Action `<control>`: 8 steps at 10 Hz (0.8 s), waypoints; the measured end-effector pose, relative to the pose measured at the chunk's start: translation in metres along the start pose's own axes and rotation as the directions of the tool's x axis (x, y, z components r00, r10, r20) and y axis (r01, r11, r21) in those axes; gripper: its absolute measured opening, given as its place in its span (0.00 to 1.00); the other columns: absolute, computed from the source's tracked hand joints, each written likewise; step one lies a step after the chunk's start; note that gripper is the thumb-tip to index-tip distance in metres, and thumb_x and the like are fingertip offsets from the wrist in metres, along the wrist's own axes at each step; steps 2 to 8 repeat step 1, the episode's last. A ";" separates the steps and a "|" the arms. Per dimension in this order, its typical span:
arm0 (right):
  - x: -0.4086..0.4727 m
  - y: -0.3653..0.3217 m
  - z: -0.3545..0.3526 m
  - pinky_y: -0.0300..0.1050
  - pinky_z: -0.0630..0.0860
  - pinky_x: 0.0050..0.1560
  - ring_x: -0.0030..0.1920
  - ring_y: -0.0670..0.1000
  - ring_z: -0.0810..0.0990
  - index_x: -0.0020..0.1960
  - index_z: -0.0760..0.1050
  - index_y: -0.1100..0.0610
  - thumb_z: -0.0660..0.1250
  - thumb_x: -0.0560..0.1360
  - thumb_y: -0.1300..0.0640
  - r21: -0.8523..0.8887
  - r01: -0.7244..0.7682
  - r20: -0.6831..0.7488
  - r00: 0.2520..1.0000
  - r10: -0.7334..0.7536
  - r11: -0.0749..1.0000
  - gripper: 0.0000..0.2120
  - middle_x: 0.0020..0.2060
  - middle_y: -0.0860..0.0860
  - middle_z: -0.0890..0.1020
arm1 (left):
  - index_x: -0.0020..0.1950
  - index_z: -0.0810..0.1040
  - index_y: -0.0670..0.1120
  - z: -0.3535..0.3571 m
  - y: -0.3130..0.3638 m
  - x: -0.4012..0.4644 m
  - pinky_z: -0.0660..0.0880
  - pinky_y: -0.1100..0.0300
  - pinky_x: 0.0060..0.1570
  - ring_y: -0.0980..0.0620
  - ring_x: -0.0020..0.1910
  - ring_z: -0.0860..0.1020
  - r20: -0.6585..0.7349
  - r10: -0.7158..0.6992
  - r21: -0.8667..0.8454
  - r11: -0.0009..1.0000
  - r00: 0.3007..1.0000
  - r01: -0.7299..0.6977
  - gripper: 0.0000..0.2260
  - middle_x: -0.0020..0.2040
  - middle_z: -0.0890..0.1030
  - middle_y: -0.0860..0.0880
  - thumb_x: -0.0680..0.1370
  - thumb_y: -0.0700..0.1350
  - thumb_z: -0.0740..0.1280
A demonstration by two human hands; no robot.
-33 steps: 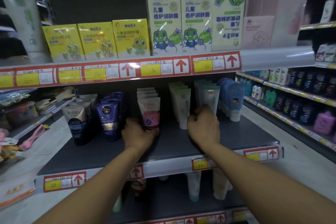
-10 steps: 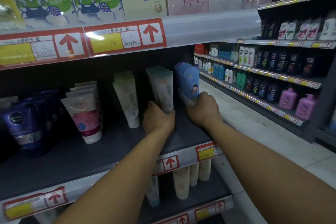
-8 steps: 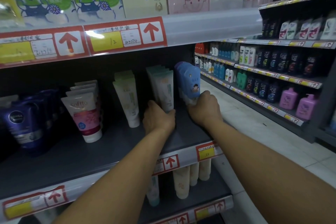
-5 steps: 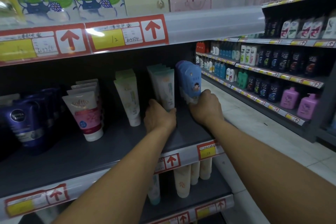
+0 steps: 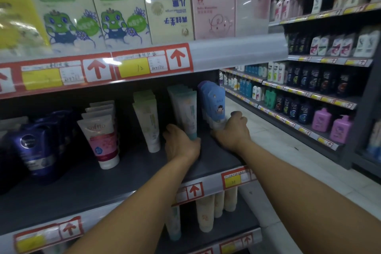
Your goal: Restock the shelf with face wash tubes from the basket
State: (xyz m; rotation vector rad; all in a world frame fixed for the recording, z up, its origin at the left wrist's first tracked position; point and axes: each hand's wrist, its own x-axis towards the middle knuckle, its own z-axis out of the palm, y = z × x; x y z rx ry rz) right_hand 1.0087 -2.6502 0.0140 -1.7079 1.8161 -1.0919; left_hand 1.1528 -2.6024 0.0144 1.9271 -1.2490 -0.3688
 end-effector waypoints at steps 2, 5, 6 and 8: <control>-0.007 -0.003 -0.007 0.51 0.72 0.59 0.67 0.64 0.72 0.72 0.59 0.63 0.76 0.72 0.48 -0.022 -0.012 0.040 0.999 0.013 1.000 0.39 0.69 0.62 0.67 | 0.74 0.64 0.43 -0.007 -0.001 -0.004 0.72 0.51 0.65 0.40 0.69 0.72 0.088 0.006 0.007 1.000 0.996 -0.007 0.33 0.73 0.67 0.40 0.76 0.48 0.76; -0.007 -0.003 -0.007 0.51 0.72 0.59 0.67 0.64 0.72 0.72 0.59 0.63 0.76 0.72 0.48 -0.022 -0.012 0.040 0.999 0.013 1.000 0.39 0.69 0.62 0.67 | 0.74 0.64 0.43 -0.007 -0.001 -0.004 0.72 0.51 0.65 0.40 0.69 0.72 0.088 0.006 0.007 1.000 0.996 -0.007 0.33 0.73 0.67 0.40 0.76 0.48 0.76; -0.007 -0.003 -0.007 0.51 0.72 0.59 0.67 0.64 0.72 0.72 0.59 0.63 0.76 0.72 0.48 -0.022 -0.012 0.040 0.999 0.013 1.000 0.39 0.69 0.62 0.67 | 0.74 0.64 0.43 -0.007 -0.001 -0.004 0.72 0.51 0.65 0.40 0.69 0.72 0.088 0.006 0.007 1.000 0.996 -0.007 0.33 0.73 0.67 0.40 0.76 0.48 0.76; -0.007 -0.003 -0.007 0.51 0.72 0.59 0.67 0.64 0.72 0.72 0.59 0.63 0.76 0.72 0.48 -0.022 -0.012 0.040 0.999 0.013 1.000 0.39 0.69 0.62 0.67 | 0.74 0.64 0.43 -0.007 -0.001 -0.004 0.72 0.51 0.65 0.40 0.69 0.72 0.088 0.006 0.007 1.000 0.996 -0.007 0.33 0.73 0.67 0.40 0.76 0.48 0.76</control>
